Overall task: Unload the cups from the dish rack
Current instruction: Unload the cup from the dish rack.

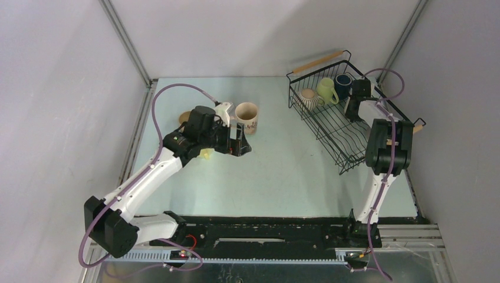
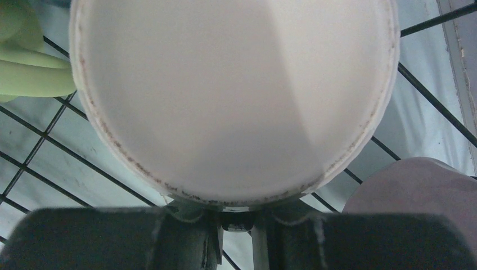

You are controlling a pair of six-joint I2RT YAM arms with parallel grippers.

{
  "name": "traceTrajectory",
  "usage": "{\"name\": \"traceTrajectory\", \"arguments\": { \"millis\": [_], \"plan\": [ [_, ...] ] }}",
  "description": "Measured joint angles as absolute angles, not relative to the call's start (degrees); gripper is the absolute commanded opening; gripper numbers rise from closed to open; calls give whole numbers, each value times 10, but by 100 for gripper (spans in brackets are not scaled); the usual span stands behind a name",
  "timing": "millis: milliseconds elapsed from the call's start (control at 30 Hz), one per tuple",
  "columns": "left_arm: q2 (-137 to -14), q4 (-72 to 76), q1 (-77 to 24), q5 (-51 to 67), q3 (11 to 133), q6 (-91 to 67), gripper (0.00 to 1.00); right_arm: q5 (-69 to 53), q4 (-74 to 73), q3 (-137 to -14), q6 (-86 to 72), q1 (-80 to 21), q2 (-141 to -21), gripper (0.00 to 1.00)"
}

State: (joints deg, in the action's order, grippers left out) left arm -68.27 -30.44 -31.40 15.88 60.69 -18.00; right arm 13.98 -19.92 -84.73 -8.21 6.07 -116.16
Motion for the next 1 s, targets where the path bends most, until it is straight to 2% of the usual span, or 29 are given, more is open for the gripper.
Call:
{"name": "traceTrajectory", "arguments": {
  "millis": [300, 1000],
  "plan": [
    [-683, -304, -314, 159, 607, -180, 100, 164, -221, -842, -95, 48, -1144, 0],
    [-677, -299, -314, 159, 607, -194, 100, 196, -295, -820, -124, 13, -952, 0]
  ]
}}
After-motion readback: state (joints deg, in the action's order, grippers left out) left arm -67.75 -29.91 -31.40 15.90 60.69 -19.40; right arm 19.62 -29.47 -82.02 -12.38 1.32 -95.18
